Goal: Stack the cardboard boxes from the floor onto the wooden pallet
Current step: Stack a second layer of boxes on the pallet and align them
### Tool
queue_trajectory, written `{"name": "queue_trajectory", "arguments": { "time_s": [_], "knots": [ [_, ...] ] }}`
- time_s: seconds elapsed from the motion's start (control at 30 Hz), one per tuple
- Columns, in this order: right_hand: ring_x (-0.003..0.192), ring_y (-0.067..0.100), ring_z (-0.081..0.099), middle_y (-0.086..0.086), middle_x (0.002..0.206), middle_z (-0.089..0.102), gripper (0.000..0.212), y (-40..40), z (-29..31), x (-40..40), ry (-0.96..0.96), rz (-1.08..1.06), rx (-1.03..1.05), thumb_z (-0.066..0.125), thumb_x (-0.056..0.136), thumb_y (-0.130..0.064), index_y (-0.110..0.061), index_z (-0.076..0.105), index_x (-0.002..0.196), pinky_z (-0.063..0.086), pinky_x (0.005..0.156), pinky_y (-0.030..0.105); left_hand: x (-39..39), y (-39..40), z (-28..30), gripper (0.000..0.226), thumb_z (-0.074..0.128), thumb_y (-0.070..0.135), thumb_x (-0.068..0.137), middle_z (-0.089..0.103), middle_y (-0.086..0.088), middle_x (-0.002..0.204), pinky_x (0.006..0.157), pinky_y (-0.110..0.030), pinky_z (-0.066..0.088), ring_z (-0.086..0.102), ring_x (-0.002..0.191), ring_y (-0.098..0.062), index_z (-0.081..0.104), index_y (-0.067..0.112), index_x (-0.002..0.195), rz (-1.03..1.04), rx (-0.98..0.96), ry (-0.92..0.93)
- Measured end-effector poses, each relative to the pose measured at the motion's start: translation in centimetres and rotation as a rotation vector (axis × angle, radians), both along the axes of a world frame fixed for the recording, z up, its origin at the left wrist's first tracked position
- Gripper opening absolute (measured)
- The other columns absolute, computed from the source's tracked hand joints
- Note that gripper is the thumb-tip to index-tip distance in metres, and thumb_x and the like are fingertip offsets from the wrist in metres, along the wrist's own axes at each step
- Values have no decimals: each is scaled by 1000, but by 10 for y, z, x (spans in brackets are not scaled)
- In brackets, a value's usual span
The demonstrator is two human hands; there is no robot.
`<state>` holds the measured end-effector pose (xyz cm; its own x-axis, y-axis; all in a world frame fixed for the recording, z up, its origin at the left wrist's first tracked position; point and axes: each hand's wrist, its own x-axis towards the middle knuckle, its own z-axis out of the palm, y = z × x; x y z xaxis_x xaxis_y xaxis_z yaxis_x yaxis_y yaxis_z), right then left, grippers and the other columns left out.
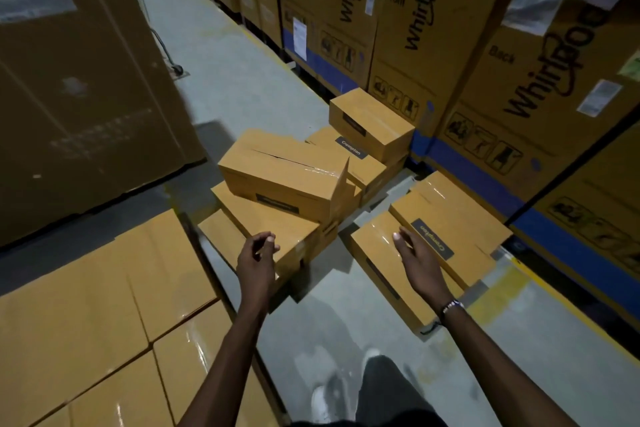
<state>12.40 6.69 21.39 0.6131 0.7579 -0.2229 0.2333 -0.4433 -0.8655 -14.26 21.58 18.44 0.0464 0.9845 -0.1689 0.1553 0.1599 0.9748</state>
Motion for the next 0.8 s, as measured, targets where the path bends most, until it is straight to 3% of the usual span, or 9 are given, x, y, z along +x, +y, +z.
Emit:
{"name": "queue_trajectory", "arguments": {
  "time_s": [0.17,0.3,0.5,0.8],
  "knots": [
    [136,16,49,-3,148,54,56,79,-12,41,25,60,-15,48,103,-54,-25,47,151,38,97,26,29,55,-17,18,55,29,108,70,8,119,95,-46,58,70,101,-7,67,25,121,49,-6,55],
    [139,20,49,1,152,52,66,150,-26,83,28,127,-34,46,98,-64,-26,45,153,40,102,31,63,100,-29,21,54,29,108,69,5,125,95,-45,58,70,104,-7,66,23,125,98,-18,91],
    [138,23,50,5,151,53,63,259,-43,151,68,248,-86,48,102,-60,-25,44,154,38,96,30,126,170,-37,23,53,28,109,67,2,128,95,-45,57,69,109,-11,65,20,126,207,-69,84],
    [132,24,53,6,146,57,63,405,-73,204,44,481,-151,51,101,-58,-18,50,149,41,100,34,180,250,-51,21,56,30,108,66,6,127,89,-38,57,70,107,-9,66,21,124,328,-139,128]
  ]
}}
